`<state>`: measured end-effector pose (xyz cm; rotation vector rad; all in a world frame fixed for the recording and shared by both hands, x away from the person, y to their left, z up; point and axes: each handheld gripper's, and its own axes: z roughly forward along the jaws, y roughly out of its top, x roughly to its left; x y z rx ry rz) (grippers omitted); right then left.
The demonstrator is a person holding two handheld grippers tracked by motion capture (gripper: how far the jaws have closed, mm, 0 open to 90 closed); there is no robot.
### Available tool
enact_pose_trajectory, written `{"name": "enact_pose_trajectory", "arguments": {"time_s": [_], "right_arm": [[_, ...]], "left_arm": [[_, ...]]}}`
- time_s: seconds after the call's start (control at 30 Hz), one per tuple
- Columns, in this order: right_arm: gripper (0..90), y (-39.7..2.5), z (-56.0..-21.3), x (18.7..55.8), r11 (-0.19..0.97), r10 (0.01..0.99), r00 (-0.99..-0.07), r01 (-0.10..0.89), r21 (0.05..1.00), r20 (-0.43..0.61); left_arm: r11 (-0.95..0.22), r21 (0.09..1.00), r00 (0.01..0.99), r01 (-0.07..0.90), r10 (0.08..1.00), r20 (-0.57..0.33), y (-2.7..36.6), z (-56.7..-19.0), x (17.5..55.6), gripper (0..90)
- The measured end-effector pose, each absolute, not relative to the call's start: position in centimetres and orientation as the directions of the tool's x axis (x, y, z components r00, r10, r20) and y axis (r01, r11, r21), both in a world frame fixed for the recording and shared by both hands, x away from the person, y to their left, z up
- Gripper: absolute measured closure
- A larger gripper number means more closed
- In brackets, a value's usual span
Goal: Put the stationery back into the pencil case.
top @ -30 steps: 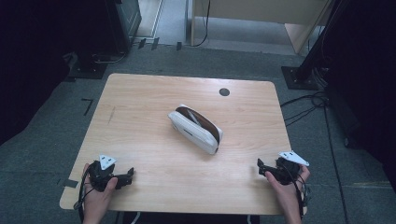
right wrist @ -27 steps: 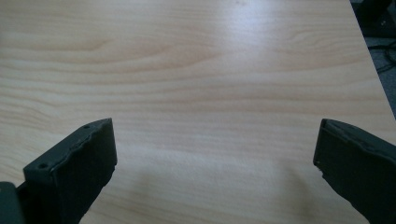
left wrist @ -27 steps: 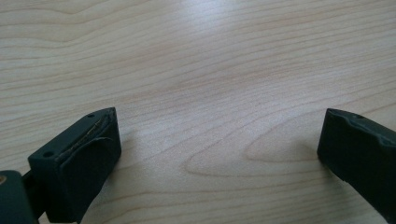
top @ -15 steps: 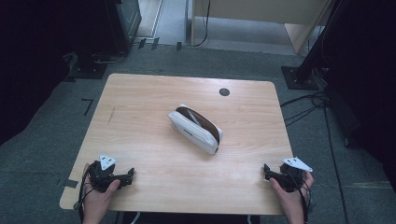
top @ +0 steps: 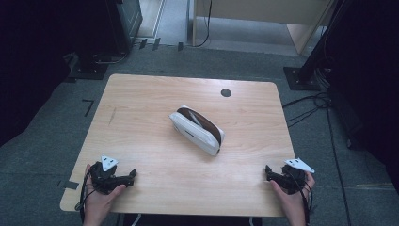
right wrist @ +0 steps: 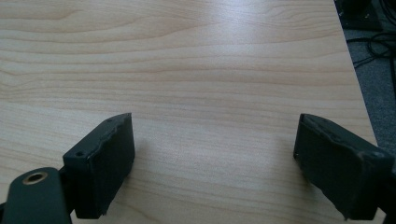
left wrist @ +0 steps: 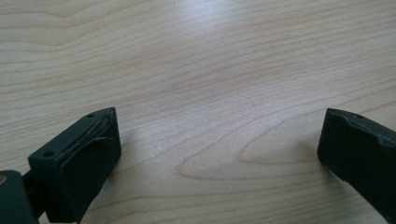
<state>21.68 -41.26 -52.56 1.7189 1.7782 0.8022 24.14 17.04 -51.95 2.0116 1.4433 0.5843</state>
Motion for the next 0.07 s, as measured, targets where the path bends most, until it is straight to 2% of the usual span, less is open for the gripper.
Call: {"name": "enact_pose_trajectory", "arguments": {"time_s": [0.07], "right_arm": [[12.0,-41.26,-52.56,21.69,0.012,0.999,-0.046,0.680,0.733,0.026]], "left_arm": [[-0.239,0.683,0.316,0.690,0.949,0.012,17.04,-51.95,24.14,0.0]]}}
